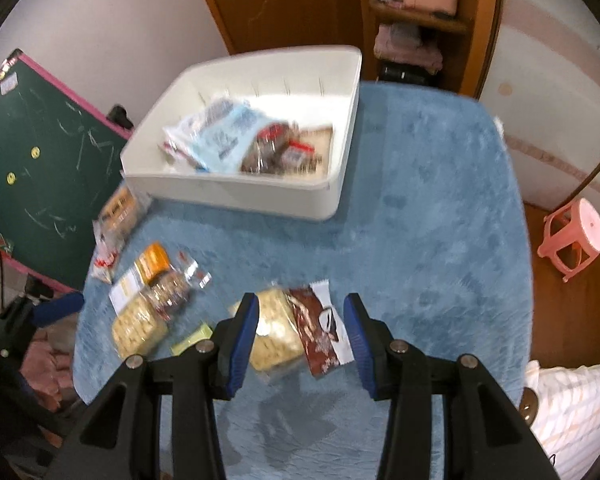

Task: Organize snacks
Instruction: 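Move both tools back over the remaining snacks on the table, then grasp the brown chocolate wrapper with the right gripper while the left grasps the green wrapper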

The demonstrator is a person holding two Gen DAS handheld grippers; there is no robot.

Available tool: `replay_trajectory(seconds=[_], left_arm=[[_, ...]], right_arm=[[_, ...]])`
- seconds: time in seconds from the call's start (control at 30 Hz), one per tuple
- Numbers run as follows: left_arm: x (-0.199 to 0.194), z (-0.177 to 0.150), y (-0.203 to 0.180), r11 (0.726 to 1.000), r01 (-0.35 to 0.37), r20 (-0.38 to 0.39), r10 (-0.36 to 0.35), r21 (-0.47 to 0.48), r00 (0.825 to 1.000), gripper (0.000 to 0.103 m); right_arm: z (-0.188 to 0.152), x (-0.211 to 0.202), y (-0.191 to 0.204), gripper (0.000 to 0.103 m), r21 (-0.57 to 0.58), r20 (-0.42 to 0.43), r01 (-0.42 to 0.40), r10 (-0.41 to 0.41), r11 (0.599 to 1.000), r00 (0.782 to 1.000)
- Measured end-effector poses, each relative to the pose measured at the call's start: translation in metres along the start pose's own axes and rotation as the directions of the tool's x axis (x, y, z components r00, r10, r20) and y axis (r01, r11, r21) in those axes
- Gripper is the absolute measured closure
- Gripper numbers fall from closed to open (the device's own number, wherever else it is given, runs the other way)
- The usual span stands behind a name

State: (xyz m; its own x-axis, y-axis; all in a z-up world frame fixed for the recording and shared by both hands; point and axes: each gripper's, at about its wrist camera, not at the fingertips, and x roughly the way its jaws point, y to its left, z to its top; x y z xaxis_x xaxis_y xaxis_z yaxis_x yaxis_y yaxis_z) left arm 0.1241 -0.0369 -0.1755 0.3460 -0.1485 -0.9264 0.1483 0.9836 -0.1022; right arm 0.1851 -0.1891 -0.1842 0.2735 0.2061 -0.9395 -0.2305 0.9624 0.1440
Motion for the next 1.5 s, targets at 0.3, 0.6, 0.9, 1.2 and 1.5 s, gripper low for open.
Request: replay_trajectory(seconds=[0.3, 0.6, 0.9, 1.2, 1.5], left_arm=[[0.066, -0.021, 0.017, 0.992, 0.088, -0.155, -0.103, -0.095, 0.983, 0.034], [0.091, -0.025, 0.016, 0.987, 0.136, -0.193, -0.151, -0.09, 0.97, 0.042], [0.102, -0.02, 0.015, 0.984, 0.158, -0.234, -0.172, -0.078, 0.957, 0.042], [0.112, -0.03, 0.013, 0.994, 0.11, -0.254, -0.113, -0.026, 0.961, 0.047], [0.095, -0.033, 0.019, 0.994, 0.09, -0.215, -0.099, -0.055, 0.971, 0.063]], right_arm=[[-0.016, 0.058, -0.016, 0.059, 0.024, -0.133, -0.021, 0.024, 1.0, 0.991], [-0.01, 0.086, -0.023, 0.065, 0.059, -0.159, -0.054, 0.063, 0.997, 0.985], [-0.011, 0.087, -0.017, 0.074, 0.011, -0.14, -0.019, 0.021, 1.0, 0.99], [-0.029, 0.075, -0.026, 0.077, 0.029, -0.122, 0.04, -0.036, 0.999, 0.992], [-0.033, 0.058, -0.025, 0.088, 0.069, -0.099, 0.039, -0.032, 0.997, 0.995]])
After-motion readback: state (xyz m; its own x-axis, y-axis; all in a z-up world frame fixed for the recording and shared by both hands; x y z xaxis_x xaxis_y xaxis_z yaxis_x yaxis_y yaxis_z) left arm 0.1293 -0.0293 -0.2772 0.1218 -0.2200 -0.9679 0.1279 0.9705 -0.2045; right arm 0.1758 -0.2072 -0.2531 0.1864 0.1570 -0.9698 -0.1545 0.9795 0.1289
